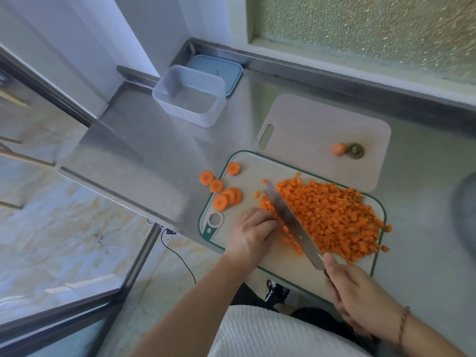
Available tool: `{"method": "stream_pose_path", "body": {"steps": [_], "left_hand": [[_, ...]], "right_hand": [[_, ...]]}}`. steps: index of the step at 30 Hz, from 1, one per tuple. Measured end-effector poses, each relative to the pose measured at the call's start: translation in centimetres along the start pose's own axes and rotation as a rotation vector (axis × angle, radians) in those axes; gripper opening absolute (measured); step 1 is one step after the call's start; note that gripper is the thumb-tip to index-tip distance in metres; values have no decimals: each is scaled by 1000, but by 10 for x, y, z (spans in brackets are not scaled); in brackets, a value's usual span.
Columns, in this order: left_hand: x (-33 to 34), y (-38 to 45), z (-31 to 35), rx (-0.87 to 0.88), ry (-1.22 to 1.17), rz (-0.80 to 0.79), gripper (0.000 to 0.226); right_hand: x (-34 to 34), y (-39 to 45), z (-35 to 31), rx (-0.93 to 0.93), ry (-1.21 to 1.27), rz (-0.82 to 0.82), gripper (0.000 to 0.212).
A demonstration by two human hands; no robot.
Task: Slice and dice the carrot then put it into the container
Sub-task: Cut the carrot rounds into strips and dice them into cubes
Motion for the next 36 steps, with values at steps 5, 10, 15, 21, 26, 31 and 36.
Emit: {"method": "stream_pose_path", "body": {"steps": [5, 10, 15, 21, 26, 31, 36], "left_hand": [[-37, 13, -28, 12, 133, 32, 12], [-51, 32, -74, -267, 471, -293, 46], [-52, 44, -74, -256, 406, -254, 42], [-55, 49, -55, -178, 208, -40, 13], [-83, 24, -49, -552, -63, 284, 13], [-64, -22, -32, -589, -82, 228, 13], [-44, -33, -23, -336, 9, 161, 12]], "right_hand": [[-12, -7, -4, -18, 67, 62, 75], [-11, -10, -2, 8, 89, 46, 67], [-9, -13, -4, -22, 74, 68, 68], [2, -13, 0, -32, 52, -17, 60], [21, -4, 8, 17, 28, -121, 60], [28, 8, 8, 64, 71, -158, 60], [14, 15, 7, 135, 120, -110, 63]]}}
Point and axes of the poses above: each hand's wrist, its own y-axis towards the middle knuckle, its own x-axis out of the palm, z = x × y, the point moved 6 cm from there along y, towards the middle knuckle, and after that the axes turned 1 degree about -y, right-handed, at the moved point
